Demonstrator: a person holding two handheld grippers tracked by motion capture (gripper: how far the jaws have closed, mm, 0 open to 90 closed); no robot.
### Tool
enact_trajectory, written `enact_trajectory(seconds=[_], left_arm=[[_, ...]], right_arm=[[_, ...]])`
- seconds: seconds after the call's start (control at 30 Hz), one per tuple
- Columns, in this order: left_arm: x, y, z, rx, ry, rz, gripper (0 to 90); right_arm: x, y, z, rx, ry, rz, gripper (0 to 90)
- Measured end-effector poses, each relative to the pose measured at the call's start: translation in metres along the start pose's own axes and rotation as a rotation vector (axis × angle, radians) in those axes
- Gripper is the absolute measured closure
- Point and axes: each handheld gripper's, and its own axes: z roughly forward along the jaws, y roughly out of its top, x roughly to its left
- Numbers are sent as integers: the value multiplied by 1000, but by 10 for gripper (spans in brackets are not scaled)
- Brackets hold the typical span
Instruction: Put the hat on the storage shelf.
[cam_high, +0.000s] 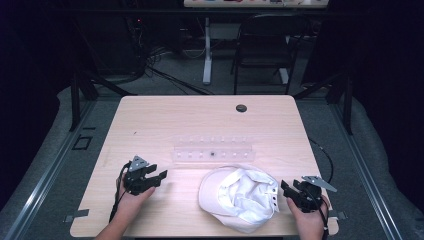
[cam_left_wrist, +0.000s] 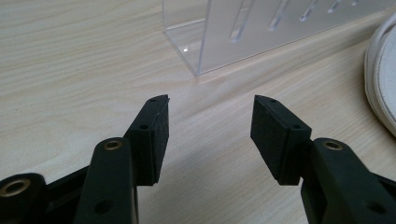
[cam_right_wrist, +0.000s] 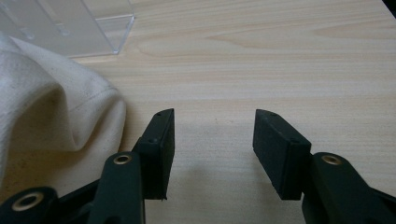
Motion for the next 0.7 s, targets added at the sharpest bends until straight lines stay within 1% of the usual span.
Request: enact_trajectory(seconds=[0.17,0.27,0.33,0.37,0.4,0.43,0.5,0.57,0.6,0.63,0.7], left_arm=[[-4,0,1,-7,-9,16,476],[-8,0,3,4,-13,31,478],[-11,0,3,6,-13,47,481],[-13,0,3,8,-15,54,483],[-15,0,4,10,-17,55,486],[-16,0,4,12,-19,65,487],[-18,1,3,3,-20,72,487],[-18,1,1,-1,-19,83,487],[-18,1,1,-2,-18,79,487],[-18,1,1,1,-17,80,488],[-17,1,2,2,-14,78,489]], right_arm=[[-1,0,-1,18,-13,-21,504],[-1,0,-2,28,-25,-42,530],[-1,1,-4,35,-21,-53,542],[0,2,-6,31,-23,-62,546],[0,4,-8,30,-25,-62,548],[1,6,-10,21,-24,-55,547],[1,12,-14,8,-11,-38,526],[1,18,-16,15,22,-23,499],[2,20,-17,24,42,-16,490],[2,22,-17,40,51,-24,476],[3,24,-18,54,59,-32,455]])
